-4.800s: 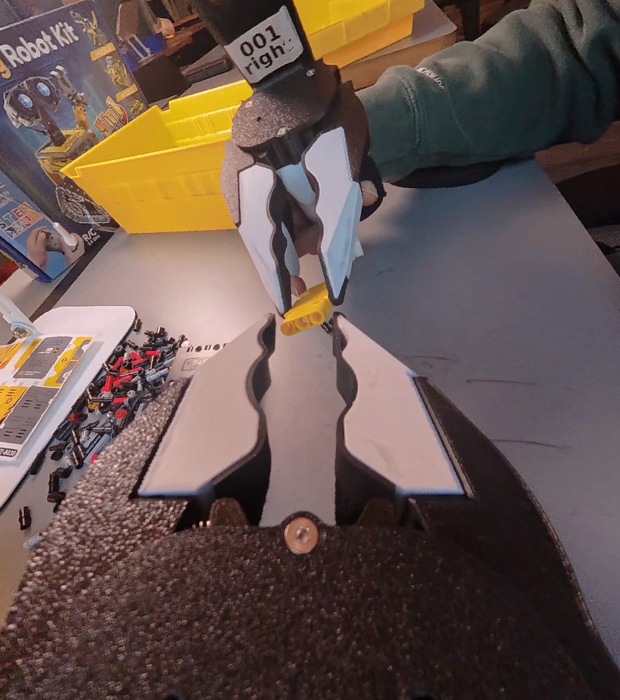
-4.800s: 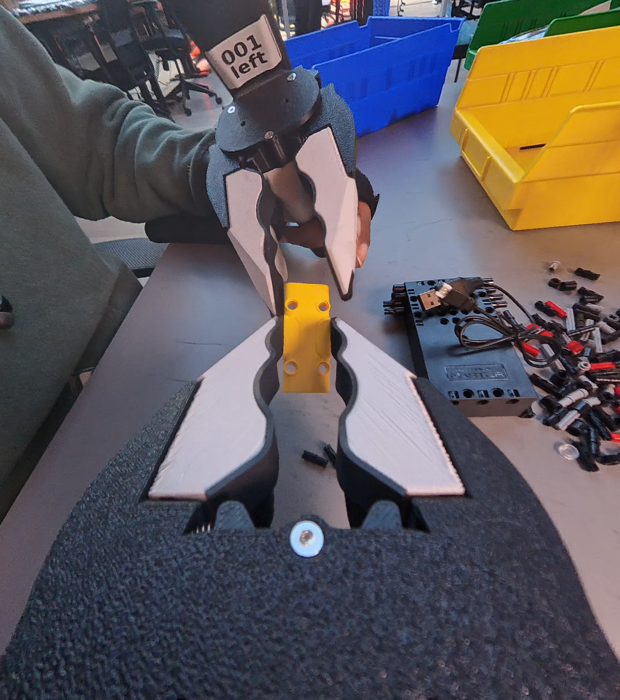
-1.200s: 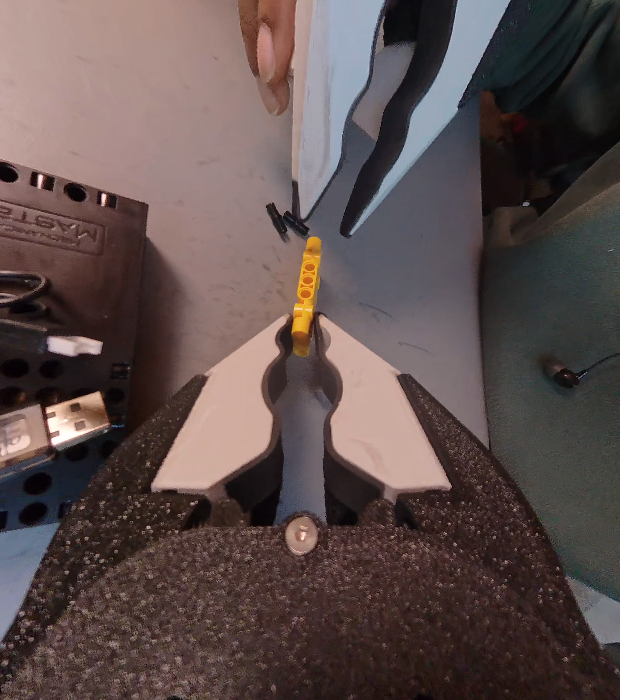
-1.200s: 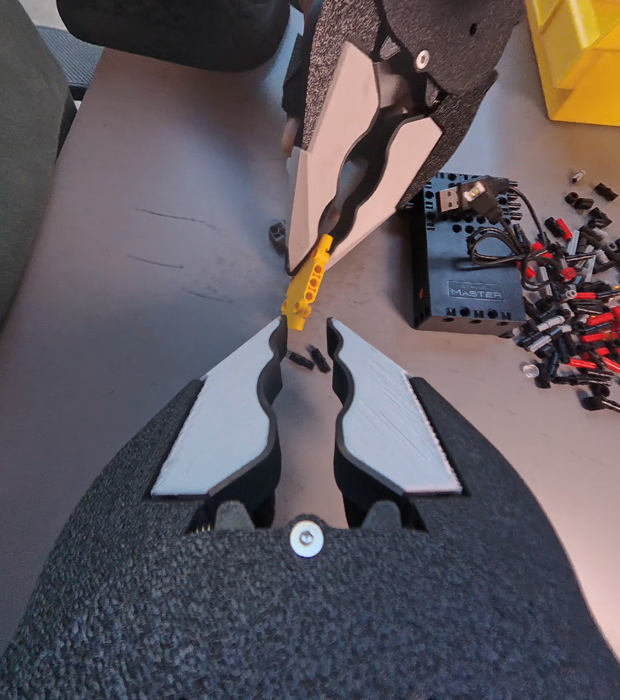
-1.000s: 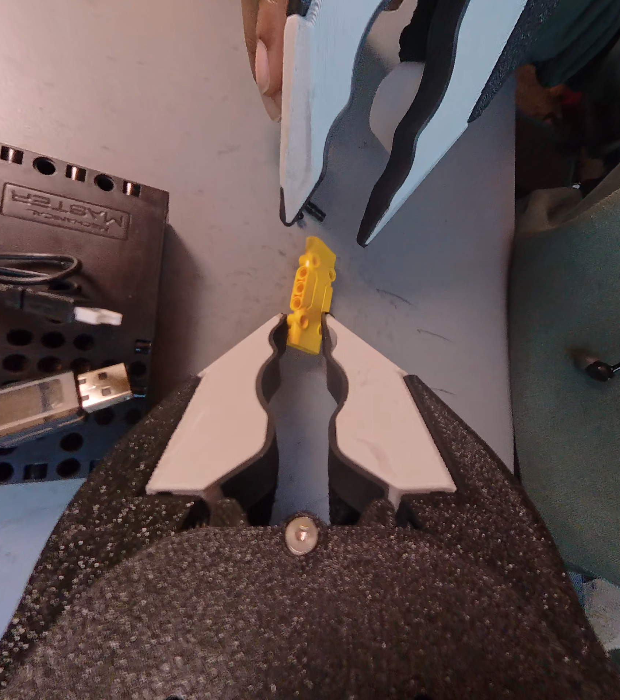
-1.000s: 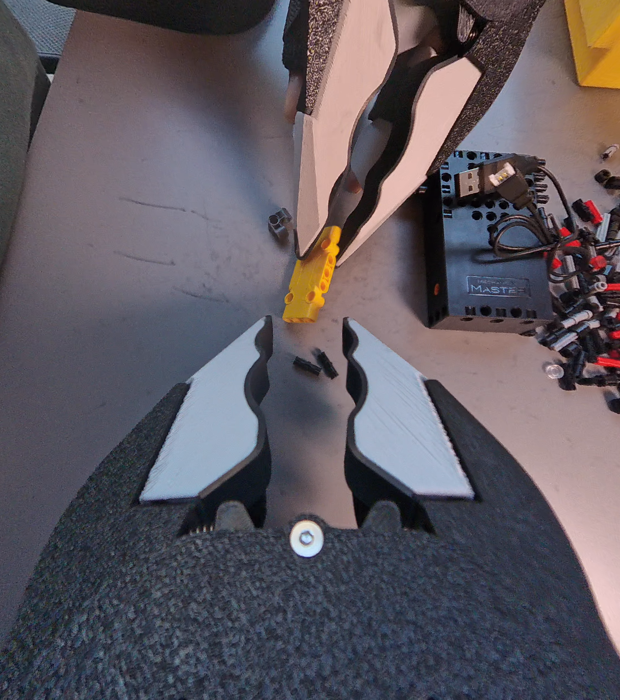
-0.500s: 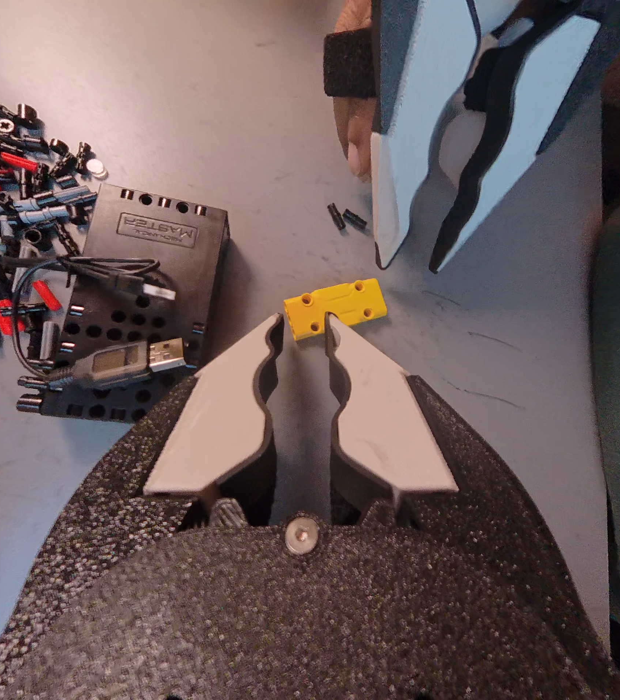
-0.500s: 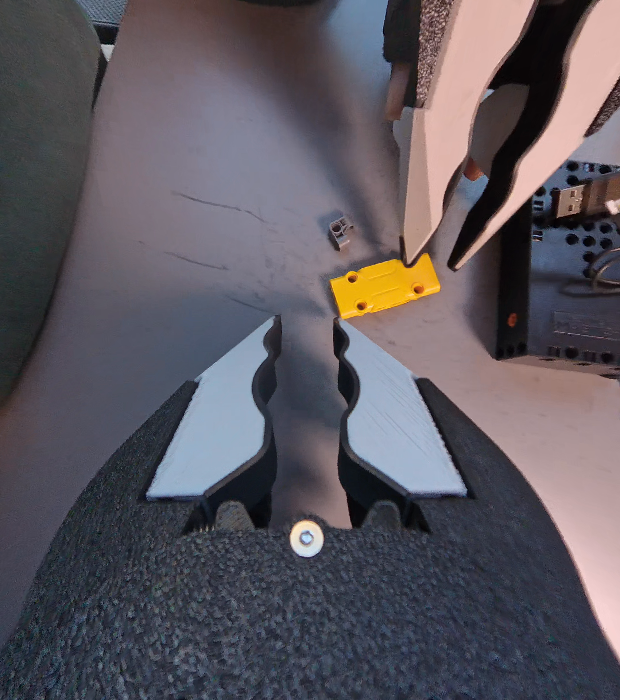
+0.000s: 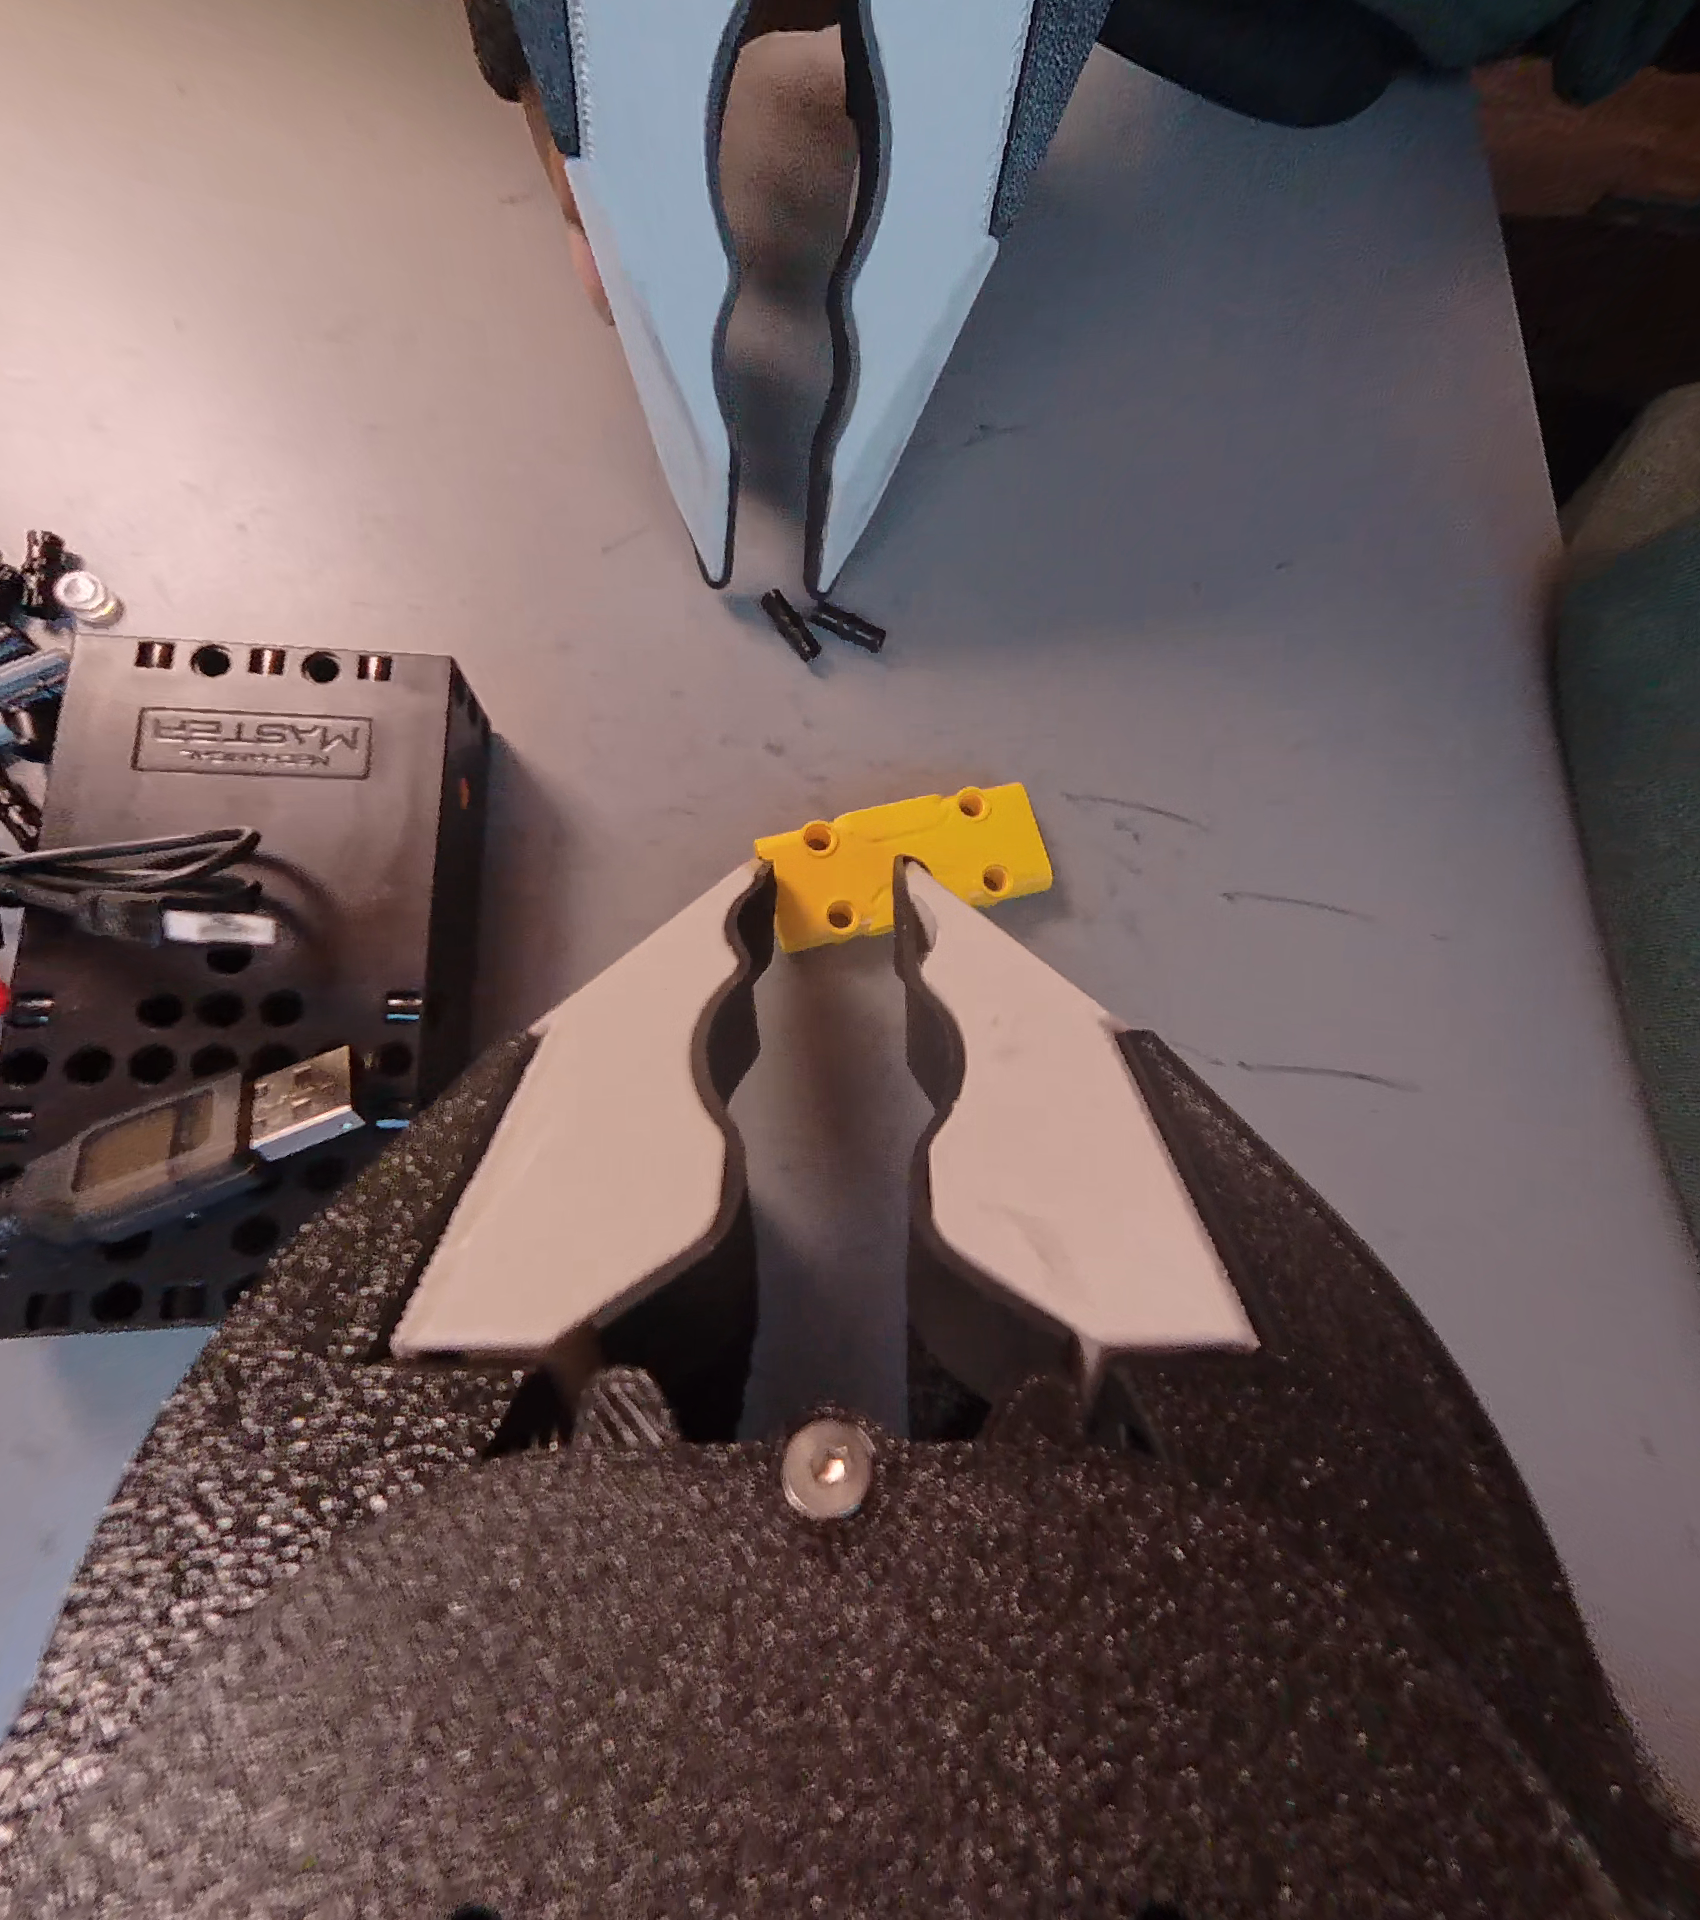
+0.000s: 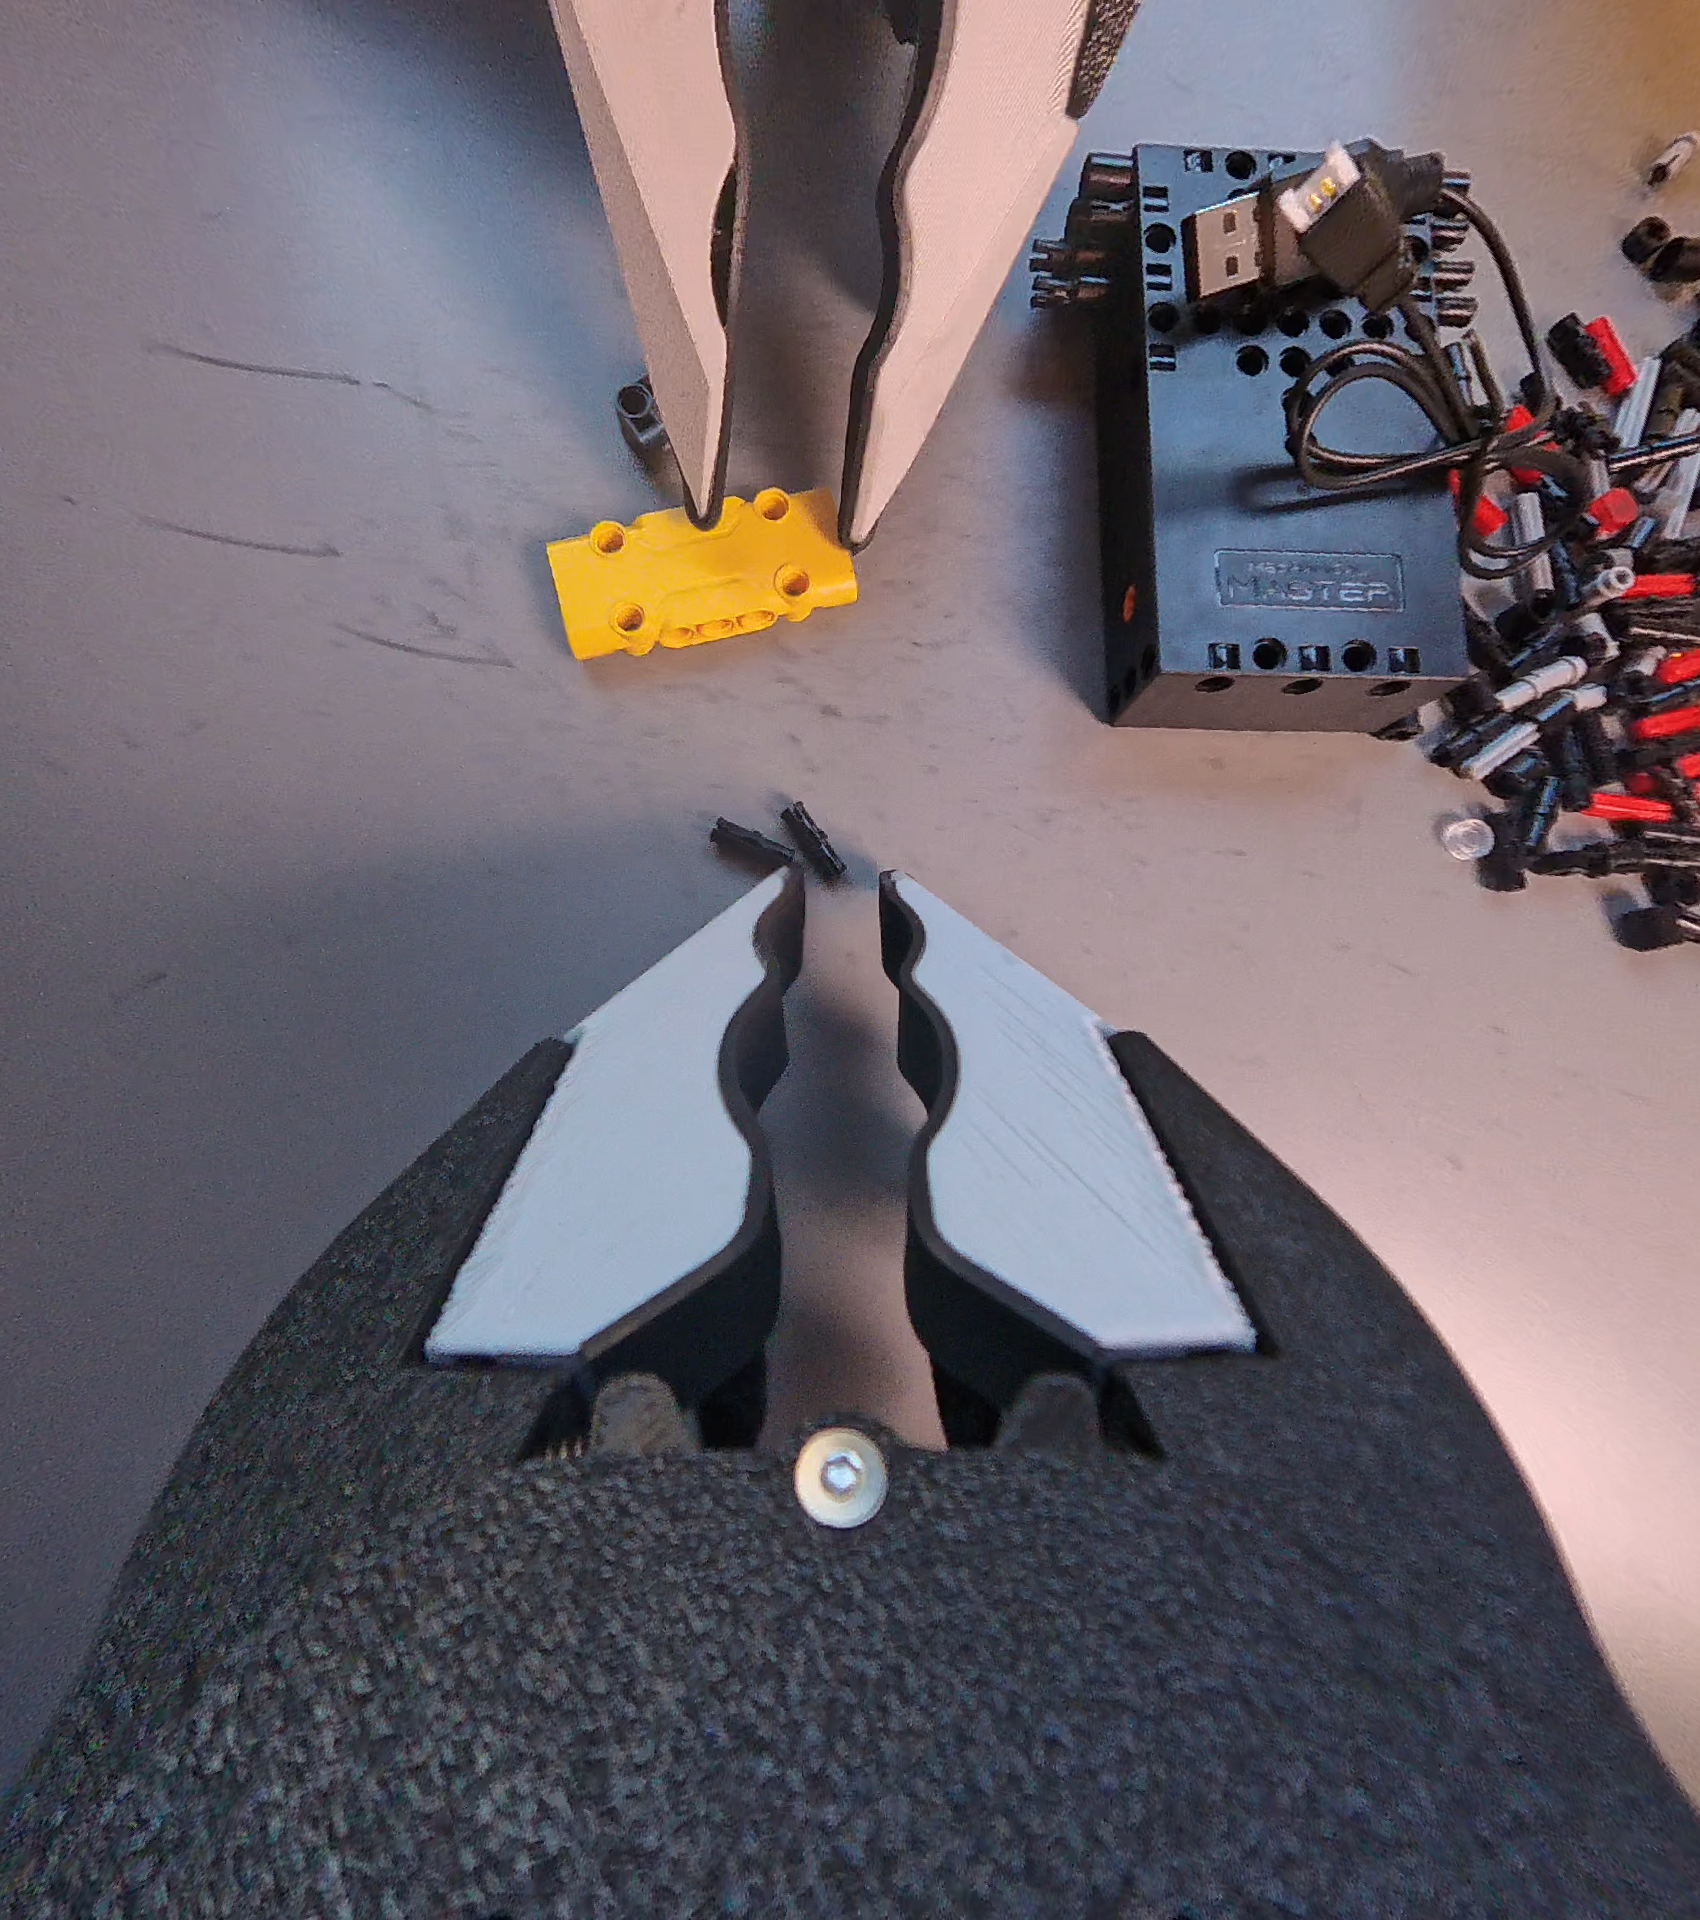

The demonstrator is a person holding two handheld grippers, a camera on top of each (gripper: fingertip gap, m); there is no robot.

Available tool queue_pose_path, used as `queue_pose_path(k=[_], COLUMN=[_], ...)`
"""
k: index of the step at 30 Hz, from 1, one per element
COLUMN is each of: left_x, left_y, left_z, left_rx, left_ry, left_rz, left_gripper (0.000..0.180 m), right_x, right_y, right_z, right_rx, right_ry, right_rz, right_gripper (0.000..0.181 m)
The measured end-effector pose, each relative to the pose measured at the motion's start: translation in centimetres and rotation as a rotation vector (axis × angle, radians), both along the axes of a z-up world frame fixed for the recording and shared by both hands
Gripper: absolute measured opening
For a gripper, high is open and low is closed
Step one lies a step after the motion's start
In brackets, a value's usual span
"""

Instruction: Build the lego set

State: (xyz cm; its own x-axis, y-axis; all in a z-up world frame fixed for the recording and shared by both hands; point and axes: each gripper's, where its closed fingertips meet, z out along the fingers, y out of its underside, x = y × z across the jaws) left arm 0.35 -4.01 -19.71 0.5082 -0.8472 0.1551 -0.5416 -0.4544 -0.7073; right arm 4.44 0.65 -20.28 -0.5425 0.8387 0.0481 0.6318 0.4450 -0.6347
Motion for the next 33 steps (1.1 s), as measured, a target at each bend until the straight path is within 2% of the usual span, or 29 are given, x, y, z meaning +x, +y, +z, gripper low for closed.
queue_pose_path(k=[6,11,14,18,23,33], left_x=[0.1,0.5,1.0,1.7,2.5,2.2], left_y=[0.5,0.7,0.9,1.0,0.4,0.3], left_z=[0.5,2.0,2.2,2.6,4.1,6.2], left_rx=[0.046,0.092,0.101,0.102,0.01,-0.243], left_ry=[-0.011,-0.065,-0.094,-0.143,-0.31,-0.646], left_rz=[0.014,0.028,0.039,0.051,0.048,0.1], left_gripper=[0.022,0.02,0.018,0.017,0.013,0.007], right_x=[-0.4,-0.4,-0.5,-2.1,-2.9,-3.1], right_y=[-0.3,-1.1,-1.2,-2.0,-3.8,-4.1], right_z=[-0.2,-0.2,-0.2,2.9,5.0,6.7], right_rx=[-0.018,-0.011,0.004,0.001,0.066,0.186], right_ry=[0.009,0.014,0.025,0.208,0.346,0.457], right_rz=[0.004,0.043,0.052,0.066,0.124,0.161], right_gripper=[0.017,0.004,0.003,0.003,0.003,0.003])
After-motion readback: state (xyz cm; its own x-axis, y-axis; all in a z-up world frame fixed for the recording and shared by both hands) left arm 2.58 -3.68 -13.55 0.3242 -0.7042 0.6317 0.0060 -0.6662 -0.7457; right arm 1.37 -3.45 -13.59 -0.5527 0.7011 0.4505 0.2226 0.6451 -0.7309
